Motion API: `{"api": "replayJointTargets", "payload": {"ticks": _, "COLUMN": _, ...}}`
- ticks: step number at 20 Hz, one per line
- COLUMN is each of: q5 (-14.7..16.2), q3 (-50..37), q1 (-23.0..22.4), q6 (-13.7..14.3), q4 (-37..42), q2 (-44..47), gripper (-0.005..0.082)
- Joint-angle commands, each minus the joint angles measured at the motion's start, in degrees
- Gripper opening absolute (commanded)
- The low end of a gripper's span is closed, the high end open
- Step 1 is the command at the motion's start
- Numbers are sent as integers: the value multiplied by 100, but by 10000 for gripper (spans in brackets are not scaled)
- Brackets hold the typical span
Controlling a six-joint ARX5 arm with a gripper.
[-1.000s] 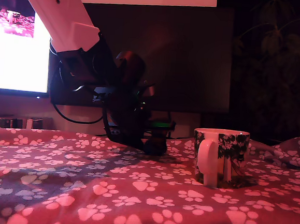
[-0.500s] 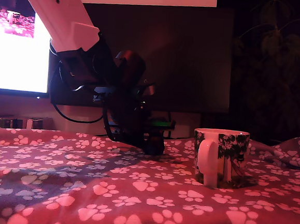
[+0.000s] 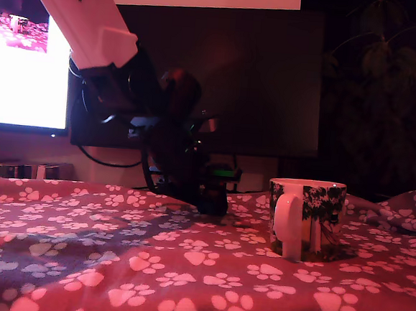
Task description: Pick up the coffee capsules on the table and drop them inside the coffee cup
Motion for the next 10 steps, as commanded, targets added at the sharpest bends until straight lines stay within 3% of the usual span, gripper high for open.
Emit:
{"api": "replayJointTargets", "payload": {"ticks": 1, "q5": 70, "q3": -83, "q1": -17, "q6": 31, "q4": -177, "q2": -173, "gripper": 267}}
{"api": "replayJointTargets", "payload": {"ticks": 5, "q5": 249, "q3": -83, "q1": -17, "q6": 52, "q4": -507, "q2": -437, "gripper": 267}}
{"api": "replayJointTargets", "payload": {"ticks": 10, "q5": 409, "q3": -83, "q1": -7, "q6": 315, "q4": -758, "q2": -704, "gripper": 267}}
